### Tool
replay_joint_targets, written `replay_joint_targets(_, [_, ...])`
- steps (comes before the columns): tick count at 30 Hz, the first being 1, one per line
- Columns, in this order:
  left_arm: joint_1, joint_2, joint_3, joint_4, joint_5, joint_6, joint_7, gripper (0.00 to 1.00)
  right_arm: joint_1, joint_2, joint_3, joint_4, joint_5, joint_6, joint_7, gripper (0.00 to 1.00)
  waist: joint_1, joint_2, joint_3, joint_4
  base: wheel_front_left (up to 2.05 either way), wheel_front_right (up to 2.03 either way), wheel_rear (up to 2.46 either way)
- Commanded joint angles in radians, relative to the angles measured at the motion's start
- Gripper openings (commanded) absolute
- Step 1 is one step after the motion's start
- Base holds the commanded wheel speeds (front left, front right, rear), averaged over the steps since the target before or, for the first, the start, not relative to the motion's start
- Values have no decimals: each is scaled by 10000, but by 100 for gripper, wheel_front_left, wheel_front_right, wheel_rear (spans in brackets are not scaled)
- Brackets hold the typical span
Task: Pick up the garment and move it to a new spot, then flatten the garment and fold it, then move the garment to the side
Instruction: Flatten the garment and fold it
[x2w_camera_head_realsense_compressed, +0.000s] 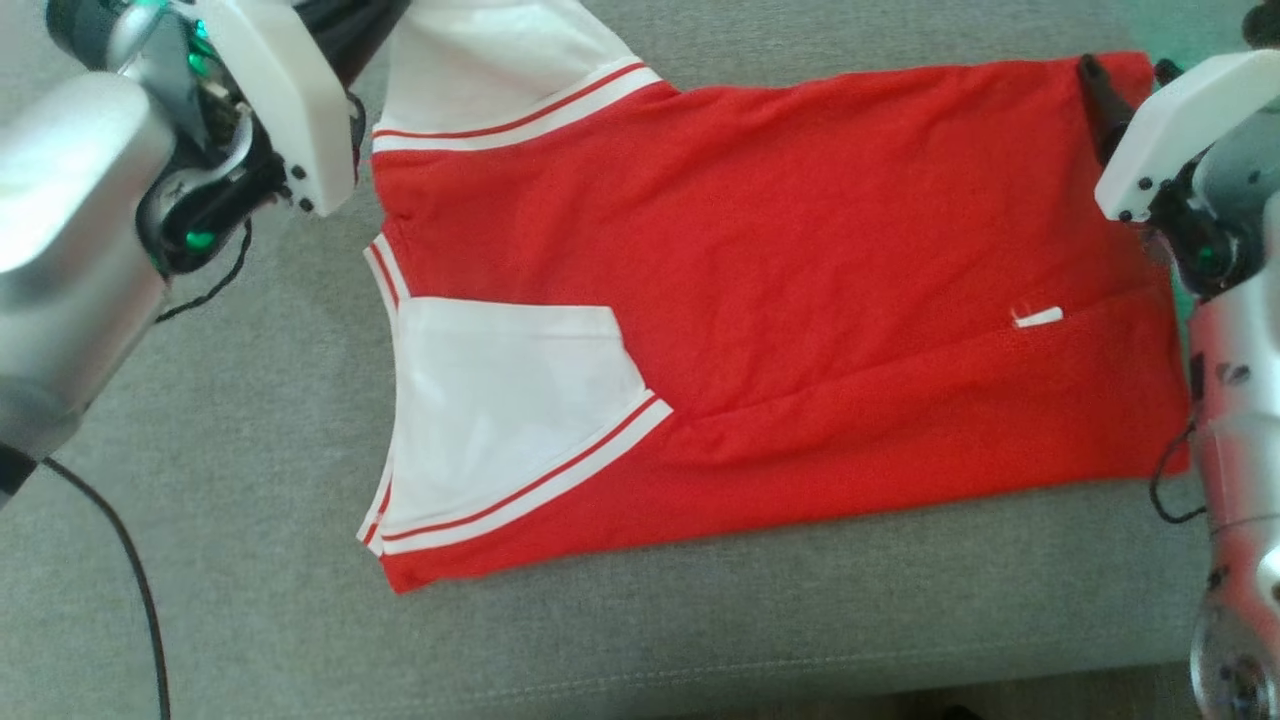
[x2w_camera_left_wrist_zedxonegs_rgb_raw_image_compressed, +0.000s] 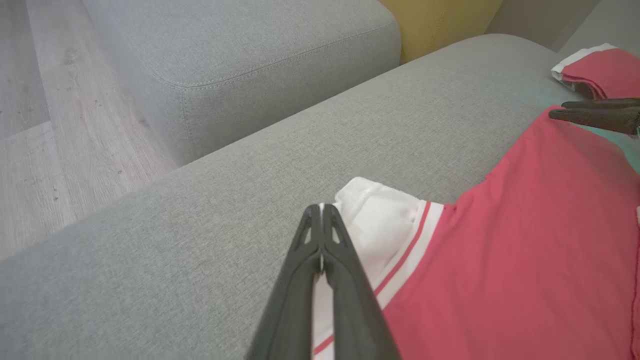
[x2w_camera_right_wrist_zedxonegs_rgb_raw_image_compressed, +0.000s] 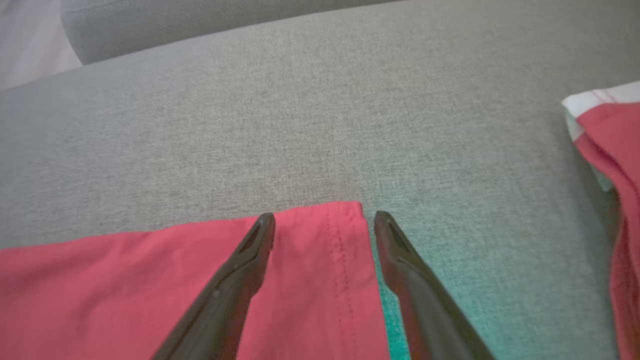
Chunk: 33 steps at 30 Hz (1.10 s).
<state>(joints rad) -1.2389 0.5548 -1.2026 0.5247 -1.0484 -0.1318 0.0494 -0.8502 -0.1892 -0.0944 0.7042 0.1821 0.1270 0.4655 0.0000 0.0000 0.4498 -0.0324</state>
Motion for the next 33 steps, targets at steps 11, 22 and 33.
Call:
replay_joint_targets(11, [-959,500,-298,131,-553,12,-539,0,-940,-60,659,1104,355,37,-561,100,0,0,-74,77,0,0,0])
replay_joint_targets(22, [-1039,467,-668,264,-750,12,-672,0,-1316,-263,1085,1750,523,37,-966,100,0,0,-203,18,0,0,0])
replay_joint_targets(33, [-1000,480,-754,276,-739,12,-677,0,-1460,-319,1110,1976,527,37,-898,94,0,0,-229,-5,0,0,0])
